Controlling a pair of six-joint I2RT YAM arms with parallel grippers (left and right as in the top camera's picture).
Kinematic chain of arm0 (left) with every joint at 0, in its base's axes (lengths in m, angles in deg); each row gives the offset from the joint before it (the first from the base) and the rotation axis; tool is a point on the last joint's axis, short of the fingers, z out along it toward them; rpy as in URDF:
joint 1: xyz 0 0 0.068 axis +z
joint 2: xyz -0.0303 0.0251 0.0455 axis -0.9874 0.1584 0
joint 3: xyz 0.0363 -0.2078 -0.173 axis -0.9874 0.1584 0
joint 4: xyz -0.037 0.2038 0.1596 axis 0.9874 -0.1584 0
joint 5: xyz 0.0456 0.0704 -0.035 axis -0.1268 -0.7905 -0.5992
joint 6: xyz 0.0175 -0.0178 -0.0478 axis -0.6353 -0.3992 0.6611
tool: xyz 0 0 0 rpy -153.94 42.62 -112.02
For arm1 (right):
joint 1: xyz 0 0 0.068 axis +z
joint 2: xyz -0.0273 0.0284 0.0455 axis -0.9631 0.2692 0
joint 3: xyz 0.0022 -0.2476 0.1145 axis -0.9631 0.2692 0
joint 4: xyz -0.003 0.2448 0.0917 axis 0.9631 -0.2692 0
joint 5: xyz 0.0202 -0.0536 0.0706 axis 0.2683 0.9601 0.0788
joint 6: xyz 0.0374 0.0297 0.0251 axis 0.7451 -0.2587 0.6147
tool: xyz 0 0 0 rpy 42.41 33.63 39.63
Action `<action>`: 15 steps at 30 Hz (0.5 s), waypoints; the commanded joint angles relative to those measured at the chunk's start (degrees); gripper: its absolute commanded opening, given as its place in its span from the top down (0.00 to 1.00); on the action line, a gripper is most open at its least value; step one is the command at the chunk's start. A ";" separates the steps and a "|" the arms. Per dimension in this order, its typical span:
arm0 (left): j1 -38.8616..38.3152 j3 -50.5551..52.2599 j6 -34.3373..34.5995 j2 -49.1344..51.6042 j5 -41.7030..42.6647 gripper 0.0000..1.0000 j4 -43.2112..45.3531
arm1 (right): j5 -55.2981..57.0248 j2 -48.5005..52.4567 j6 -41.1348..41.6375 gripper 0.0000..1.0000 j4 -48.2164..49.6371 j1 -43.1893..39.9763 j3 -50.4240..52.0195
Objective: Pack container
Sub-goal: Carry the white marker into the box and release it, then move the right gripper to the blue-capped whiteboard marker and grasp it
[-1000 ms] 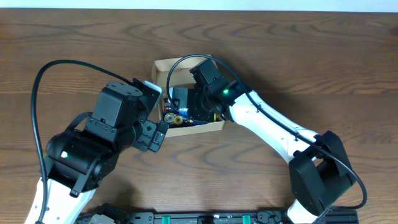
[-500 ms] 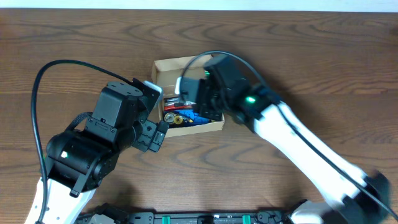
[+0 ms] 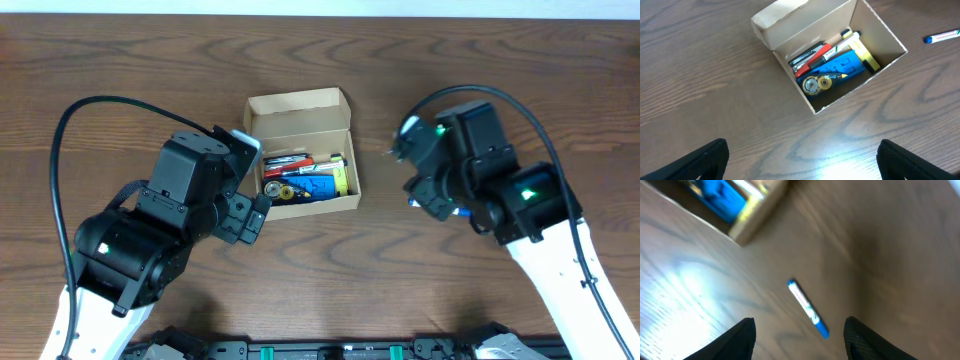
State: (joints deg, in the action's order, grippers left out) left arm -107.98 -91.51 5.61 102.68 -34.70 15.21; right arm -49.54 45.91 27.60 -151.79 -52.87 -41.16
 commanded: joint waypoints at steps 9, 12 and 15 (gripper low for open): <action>0.17 -0.28 -0.35 0.02 -0.02 0.05 -0.20 | 2.82 0.28 3.72 0.41 9.03 -6.23 15.47; 0.17 -0.28 -0.35 0.02 -0.02 0.05 -0.20 | 3.39 0.35 -0.11 0.41 13.86 -6.23 19.58; 0.17 -0.28 -0.35 0.02 -0.02 0.05 -0.20 | 3.37 0.35 -4.13 0.38 18.49 -6.23 22.95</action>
State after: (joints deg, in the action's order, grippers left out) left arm -107.98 -91.51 5.61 102.68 -34.70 15.21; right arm -47.15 46.09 28.14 -135.48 -58.53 -20.75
